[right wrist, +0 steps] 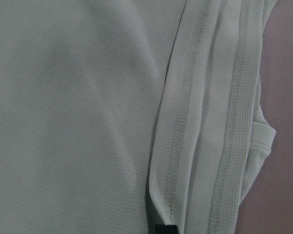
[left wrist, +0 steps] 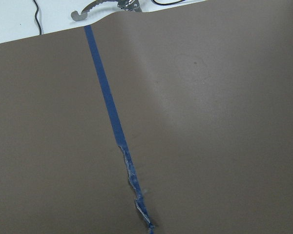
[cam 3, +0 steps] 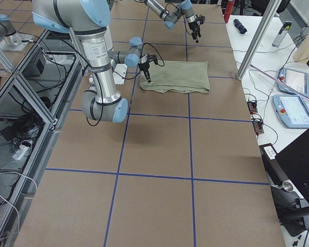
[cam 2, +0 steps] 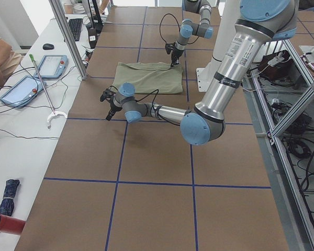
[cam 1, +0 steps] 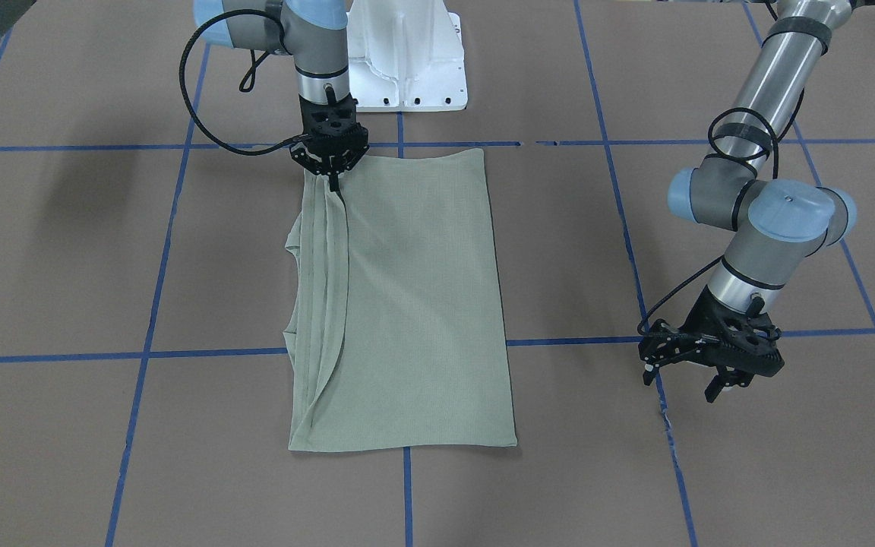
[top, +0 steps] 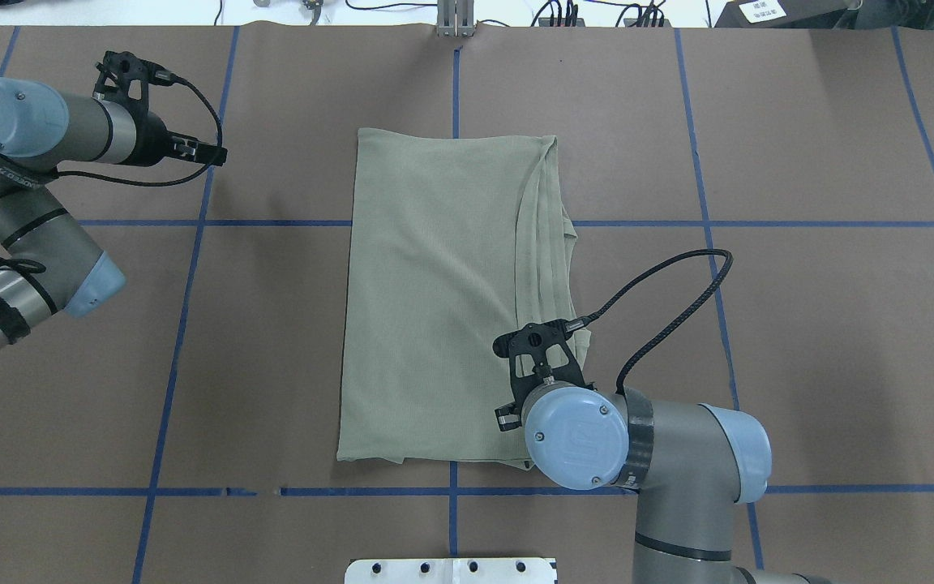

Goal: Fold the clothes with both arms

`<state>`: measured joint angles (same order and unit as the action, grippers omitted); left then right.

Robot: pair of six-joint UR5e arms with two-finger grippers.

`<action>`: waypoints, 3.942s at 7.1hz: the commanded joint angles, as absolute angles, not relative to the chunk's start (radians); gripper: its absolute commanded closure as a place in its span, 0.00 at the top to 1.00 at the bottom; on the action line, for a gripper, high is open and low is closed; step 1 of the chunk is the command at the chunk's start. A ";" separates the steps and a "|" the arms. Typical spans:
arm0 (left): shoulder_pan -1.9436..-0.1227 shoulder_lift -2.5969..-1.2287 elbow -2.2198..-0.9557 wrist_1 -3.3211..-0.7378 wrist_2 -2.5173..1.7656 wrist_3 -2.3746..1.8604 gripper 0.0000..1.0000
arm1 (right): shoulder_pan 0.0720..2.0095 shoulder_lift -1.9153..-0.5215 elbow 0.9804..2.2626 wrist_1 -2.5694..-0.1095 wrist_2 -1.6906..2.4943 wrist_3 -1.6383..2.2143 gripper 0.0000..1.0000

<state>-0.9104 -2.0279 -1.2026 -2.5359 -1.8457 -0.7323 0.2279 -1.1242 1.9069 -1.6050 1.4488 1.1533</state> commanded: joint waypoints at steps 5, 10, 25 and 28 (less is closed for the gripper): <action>-0.902 -2.014 -1.201 -2.565 -1.844 -0.733 1.00 | 0.132 -1.256 2.005 -1.598 1.364 1.462 1.00; -0.899 -1.981 -1.326 -2.549 -1.899 -0.953 1.00 | 0.187 -1.300 2.034 -1.213 1.371 1.428 1.00; -0.179 -1.799 -1.816 -2.404 -1.442 -1.913 0.91 | 0.256 -1.454 2.019 -1.006 1.305 1.759 0.98; -0.175 -1.799 -1.816 -2.387 -1.445 -1.905 0.91 | 0.256 -1.453 2.014 -1.008 1.305 1.763 0.98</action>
<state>-0.1773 -1.7988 -1.8161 -2.3969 -1.4442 -1.9071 0.2562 -1.4530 2.0167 -1.0073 1.3054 1.7612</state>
